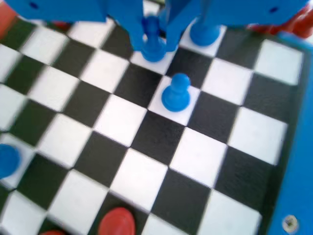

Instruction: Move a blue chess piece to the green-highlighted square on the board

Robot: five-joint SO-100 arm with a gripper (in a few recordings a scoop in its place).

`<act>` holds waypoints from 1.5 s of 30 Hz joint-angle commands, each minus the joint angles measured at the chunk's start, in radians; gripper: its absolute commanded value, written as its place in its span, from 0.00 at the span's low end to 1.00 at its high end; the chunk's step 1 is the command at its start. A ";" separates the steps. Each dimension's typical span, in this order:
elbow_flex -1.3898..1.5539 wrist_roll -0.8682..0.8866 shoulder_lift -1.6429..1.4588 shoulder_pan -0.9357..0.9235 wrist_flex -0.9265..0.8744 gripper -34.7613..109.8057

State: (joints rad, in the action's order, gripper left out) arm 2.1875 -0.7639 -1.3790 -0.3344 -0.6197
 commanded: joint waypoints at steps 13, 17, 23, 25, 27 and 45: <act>-0.064 -0.009 -0.040 0.000 -0.066 0.25; -0.132 -0.002 -0.037 0.002 -0.126 0.25; -0.221 0.015 -0.020 0.015 -0.184 0.25; -0.250 0.017 0.000 0.021 -0.198 0.25; -0.279 0.020 0.037 0.026 -0.201 0.25; -0.350 0.020 0.124 0.057 -0.192 0.25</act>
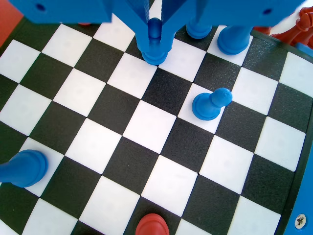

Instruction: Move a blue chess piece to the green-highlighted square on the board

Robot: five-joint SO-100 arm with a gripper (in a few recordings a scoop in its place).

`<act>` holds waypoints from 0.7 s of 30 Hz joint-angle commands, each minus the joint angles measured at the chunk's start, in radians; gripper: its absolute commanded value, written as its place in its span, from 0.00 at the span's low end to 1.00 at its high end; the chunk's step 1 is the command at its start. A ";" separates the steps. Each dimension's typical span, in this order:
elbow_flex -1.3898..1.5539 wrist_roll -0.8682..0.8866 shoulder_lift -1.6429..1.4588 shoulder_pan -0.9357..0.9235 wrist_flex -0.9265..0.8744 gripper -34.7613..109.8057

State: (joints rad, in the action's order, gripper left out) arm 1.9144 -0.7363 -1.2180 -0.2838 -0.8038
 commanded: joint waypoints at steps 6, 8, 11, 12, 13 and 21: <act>-0.067 -0.002 -0.057 0.002 0.000 0.25; -0.058 -0.002 -0.067 -0.005 0.008 0.25; -0.058 -0.003 -0.081 -0.015 0.014 0.25; -0.063 -0.003 -0.083 -0.018 0.012 0.25; -0.069 -0.005 -0.083 -0.021 0.011 0.25; -0.100 -0.018 -0.083 -0.034 0.003 0.25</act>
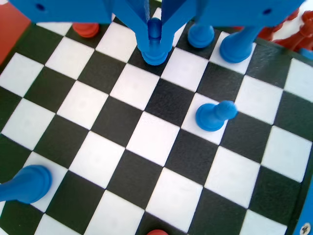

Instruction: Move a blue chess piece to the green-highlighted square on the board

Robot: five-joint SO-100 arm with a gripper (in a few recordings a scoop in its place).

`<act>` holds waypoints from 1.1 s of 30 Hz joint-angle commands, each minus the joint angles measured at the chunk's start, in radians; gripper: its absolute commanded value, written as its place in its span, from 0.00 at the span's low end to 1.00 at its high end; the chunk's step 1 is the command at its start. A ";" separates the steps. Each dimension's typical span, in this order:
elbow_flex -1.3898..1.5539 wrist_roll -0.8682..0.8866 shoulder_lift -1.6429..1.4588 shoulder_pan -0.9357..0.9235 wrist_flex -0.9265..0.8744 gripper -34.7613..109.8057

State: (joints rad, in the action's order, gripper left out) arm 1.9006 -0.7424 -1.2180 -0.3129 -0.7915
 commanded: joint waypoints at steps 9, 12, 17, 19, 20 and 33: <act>-0.081 -0.005 -0.078 0.006 0.006 0.26; -0.071 -0.005 -0.077 0.008 0.021 0.27; -0.048 -0.009 -0.072 0.009 0.051 0.27; -0.037 -0.009 -0.067 0.011 0.063 0.27; -0.031 -0.008 -0.064 0.011 0.072 0.27; 0.057 -0.018 -0.067 0.021 0.121 0.25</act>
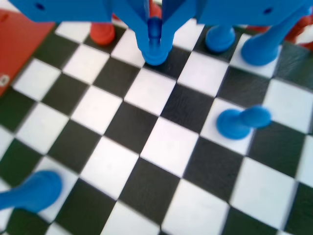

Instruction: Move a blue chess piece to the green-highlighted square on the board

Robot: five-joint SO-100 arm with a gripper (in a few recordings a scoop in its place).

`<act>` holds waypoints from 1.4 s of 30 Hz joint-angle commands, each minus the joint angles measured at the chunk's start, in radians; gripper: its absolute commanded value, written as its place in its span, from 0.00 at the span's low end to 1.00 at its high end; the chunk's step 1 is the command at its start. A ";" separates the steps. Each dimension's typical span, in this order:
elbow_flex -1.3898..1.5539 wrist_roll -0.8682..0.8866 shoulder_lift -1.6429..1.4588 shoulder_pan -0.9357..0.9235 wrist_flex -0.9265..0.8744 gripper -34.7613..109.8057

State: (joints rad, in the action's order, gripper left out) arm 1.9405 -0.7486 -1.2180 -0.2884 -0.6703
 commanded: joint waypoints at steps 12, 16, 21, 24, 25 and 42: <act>0.063 -0.008 -0.123 -0.011 0.009 0.25; 0.032 -0.002 -0.121 -0.018 -0.015 0.25; -0.012 0.008 -0.121 -0.026 -0.064 0.26; -0.015 0.005 -0.118 -0.029 -0.060 0.26; -0.015 0.005 -0.118 -0.031 -0.057 0.26; -0.041 0.008 -0.118 -0.029 -0.058 0.27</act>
State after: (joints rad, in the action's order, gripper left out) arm 1.9466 -0.7363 -1.2517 -0.3129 -0.7194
